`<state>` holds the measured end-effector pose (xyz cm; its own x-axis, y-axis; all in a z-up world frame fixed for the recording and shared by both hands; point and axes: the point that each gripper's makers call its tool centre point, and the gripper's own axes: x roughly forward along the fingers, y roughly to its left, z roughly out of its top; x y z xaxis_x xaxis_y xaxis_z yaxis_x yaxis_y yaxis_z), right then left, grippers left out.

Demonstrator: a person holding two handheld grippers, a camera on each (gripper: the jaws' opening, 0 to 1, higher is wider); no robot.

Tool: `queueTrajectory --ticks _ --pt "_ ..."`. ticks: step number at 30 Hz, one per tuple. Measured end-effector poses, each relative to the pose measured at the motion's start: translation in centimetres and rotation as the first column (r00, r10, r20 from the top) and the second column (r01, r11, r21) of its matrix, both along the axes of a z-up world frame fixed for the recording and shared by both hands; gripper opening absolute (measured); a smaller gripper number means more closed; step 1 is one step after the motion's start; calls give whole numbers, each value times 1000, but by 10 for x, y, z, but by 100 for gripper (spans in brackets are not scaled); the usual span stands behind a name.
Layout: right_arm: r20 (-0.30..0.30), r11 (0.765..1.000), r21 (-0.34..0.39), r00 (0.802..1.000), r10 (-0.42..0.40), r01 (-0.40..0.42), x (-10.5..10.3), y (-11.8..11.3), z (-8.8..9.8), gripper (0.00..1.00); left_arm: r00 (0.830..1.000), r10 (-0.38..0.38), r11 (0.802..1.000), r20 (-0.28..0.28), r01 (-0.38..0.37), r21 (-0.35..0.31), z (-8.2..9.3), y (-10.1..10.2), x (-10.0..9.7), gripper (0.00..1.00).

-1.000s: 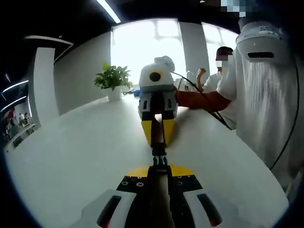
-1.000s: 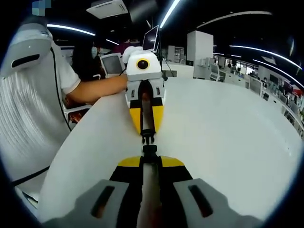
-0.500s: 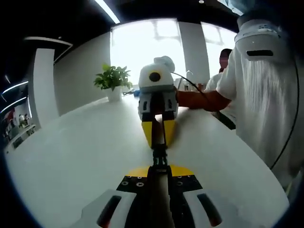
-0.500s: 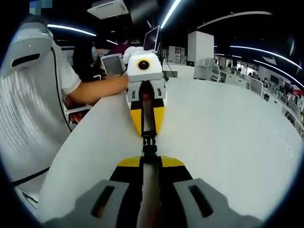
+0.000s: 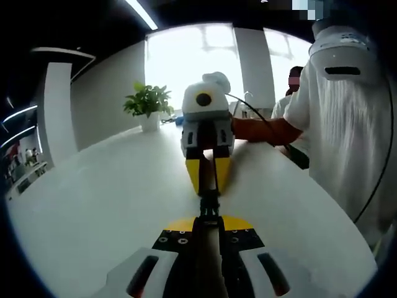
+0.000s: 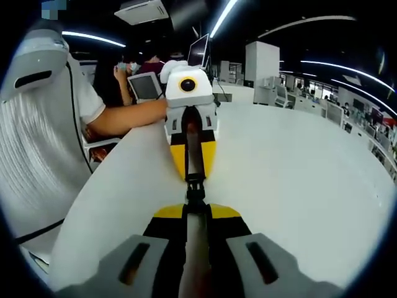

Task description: Snap the two parts of the plastic buckle together until the buckle closes and remains connected.

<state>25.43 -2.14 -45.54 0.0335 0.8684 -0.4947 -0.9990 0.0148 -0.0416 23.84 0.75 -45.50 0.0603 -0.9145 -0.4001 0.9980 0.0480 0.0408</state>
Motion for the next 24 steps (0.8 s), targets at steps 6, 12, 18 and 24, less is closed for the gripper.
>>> queueTrajectory --ticks 6,12,18,24 --pt "4 1000 -1 1000 0 0 1 0 0 13 1000 -11 1000 -1 11 -16 0 -3 -1 12" --pt "8 1000 -4 1000 0 0 1 0 -1 12 1000 -8 1000 -6 8 -14 0 -4 -3 12" --pt "7 1000 0 1000 0 0 1 0 -1 12 1000 -5 1000 -25 5 -12 -1 -3 0 12" --pt "5 1000 -2 1000 -1 1 1 1 -1 12 1000 -3 1000 -28 2 -6 -1 -2 1 12"
